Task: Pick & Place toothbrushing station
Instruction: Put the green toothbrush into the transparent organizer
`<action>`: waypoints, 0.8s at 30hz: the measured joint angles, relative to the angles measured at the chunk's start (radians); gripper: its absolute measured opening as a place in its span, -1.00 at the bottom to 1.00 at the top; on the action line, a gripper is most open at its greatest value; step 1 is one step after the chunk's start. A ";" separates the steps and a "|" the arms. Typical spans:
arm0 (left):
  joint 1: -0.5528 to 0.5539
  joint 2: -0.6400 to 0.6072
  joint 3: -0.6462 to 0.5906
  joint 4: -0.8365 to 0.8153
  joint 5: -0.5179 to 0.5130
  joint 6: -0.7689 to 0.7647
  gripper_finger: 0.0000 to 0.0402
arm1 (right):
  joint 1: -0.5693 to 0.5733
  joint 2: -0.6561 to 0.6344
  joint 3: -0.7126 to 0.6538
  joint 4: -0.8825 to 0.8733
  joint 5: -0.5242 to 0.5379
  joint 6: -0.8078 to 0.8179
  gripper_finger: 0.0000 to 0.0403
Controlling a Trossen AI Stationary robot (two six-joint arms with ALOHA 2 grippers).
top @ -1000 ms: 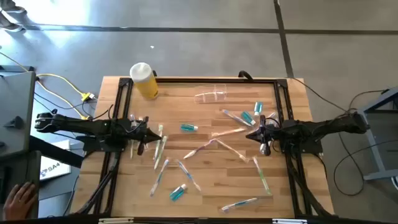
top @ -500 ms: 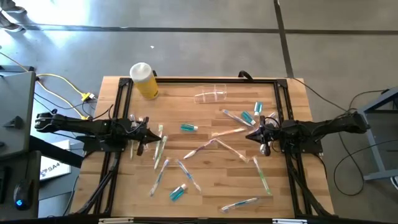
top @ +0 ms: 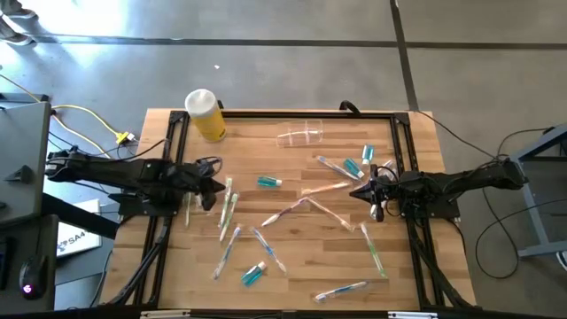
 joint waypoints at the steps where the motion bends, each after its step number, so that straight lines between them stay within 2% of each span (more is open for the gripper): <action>1: 0.000 0.029 0.015 -0.023 -0.003 -0.065 -1.00 | 0.000 0.000 0.000 0.000 0.000 0.000 -0.99; 4: 0.000 0.108 0.047 -0.072 0.000 -0.189 -1.00 | 0.000 0.000 0.000 0.000 0.000 0.000 -0.99; 10: 0.000 0.238 0.068 -0.084 0.037 -0.162 -0.85 | 0.000 0.000 0.000 0.000 0.003 0.000 -0.99; 16: 0.002 0.307 0.091 -0.081 0.032 -0.175 -0.42 | 0.000 0.000 0.000 0.000 0.024 -0.001 -0.99; 21: 0.033 0.344 0.101 -0.077 0.006 -0.335 -0.05 | 0.000 0.000 0.000 0.000 0.034 -0.001 -0.99; 24: 0.052 0.375 0.101 -0.081 0.006 -0.382 0.06 | 0.000 0.000 0.000 0.000 0.030 -0.001 -0.99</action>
